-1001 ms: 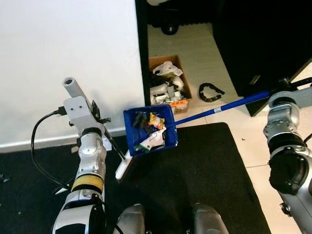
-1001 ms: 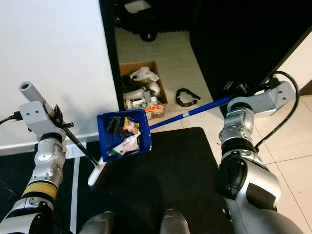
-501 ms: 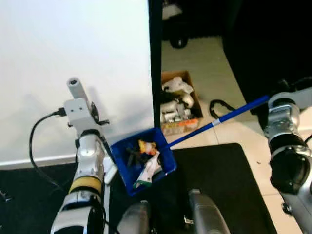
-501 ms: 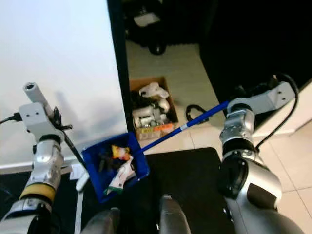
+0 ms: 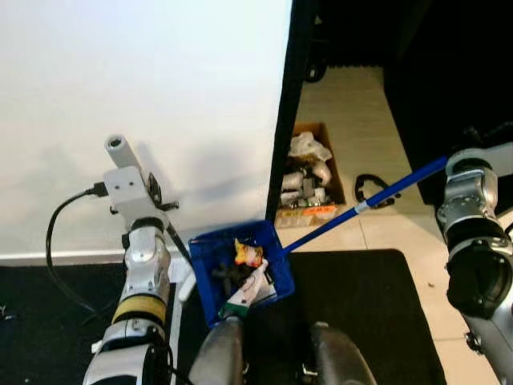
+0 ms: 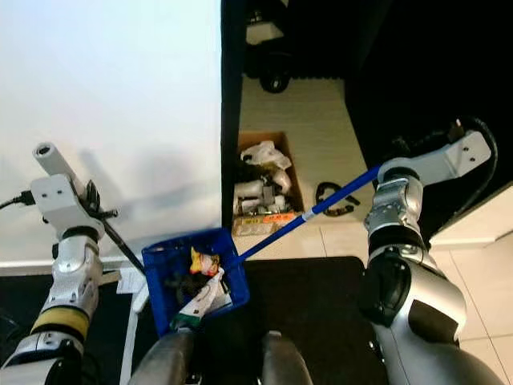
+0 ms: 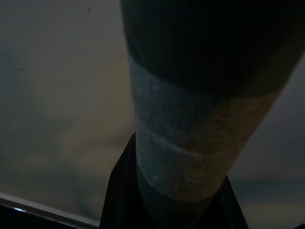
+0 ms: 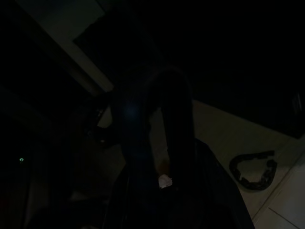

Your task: Sweep floor

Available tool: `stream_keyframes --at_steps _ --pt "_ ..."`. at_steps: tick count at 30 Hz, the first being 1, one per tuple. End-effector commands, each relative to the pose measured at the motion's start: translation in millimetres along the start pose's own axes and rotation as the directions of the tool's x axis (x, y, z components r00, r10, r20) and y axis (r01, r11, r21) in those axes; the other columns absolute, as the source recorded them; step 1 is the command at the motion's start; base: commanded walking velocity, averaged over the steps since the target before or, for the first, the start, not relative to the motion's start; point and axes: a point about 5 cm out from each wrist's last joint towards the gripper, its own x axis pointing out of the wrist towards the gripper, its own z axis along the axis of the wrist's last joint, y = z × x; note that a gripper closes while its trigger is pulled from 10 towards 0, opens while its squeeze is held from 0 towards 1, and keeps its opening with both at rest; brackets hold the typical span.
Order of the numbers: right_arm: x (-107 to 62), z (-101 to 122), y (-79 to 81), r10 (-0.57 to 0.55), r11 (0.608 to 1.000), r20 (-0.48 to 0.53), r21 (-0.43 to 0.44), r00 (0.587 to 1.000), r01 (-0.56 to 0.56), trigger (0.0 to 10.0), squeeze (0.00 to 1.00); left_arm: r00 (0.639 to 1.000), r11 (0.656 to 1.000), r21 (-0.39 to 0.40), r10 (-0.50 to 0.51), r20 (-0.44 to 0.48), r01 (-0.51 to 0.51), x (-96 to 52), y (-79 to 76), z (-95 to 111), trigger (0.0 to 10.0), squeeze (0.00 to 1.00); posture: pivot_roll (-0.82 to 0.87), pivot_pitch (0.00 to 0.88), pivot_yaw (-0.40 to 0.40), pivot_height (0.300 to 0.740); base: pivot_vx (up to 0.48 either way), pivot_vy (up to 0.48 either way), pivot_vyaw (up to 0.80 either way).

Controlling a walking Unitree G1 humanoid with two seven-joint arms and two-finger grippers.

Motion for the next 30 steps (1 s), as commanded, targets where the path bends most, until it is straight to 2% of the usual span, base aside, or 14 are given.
stream_keyframes --at_steps 1,9,26,30 --pt "3.0 6.4 4.4 -0.008 0.997 0.026 0.077 1.000 0.006 10.0 0.00 0.999 0.999 -0.019 -0.031 0.017 0.031 -2.1 -7.8 1.5 10.0 0.00 0.05 0.042 -0.033 0.731 0.000 0.000 0.00" --pt "3.3 4.7 10.2 0.018 0.997 0.019 0.068 1.000 -0.019 10.0 0.00 0.999 0.999 0.008 -0.049 0.015 0.049 -4.2 -11.6 0.4 10.0 0.00 0.05 0.045 -0.033 0.731 0.000 -0.088 0.00" --pt "3.2 3.2 10.0 0.025 0.999 0.000 0.039 1.000 -0.025 10.0 0.00 0.999 0.999 -0.019 -0.040 0.014 0.040 -7.6 -13.9 0.0 10.0 0.00 0.04 0.052 -0.038 0.731 0.000 -0.474 0.00" --pt "4.9 3.7 17.3 0.055 0.998 -0.012 0.025 0.998 -0.055 10.0 0.00 1.000 1.000 -0.024 -0.018 0.014 0.018 -9.0 -11.1 0.1 10.0 0.00 0.04 0.052 -0.044 0.731 0.000 -0.480 0.00"
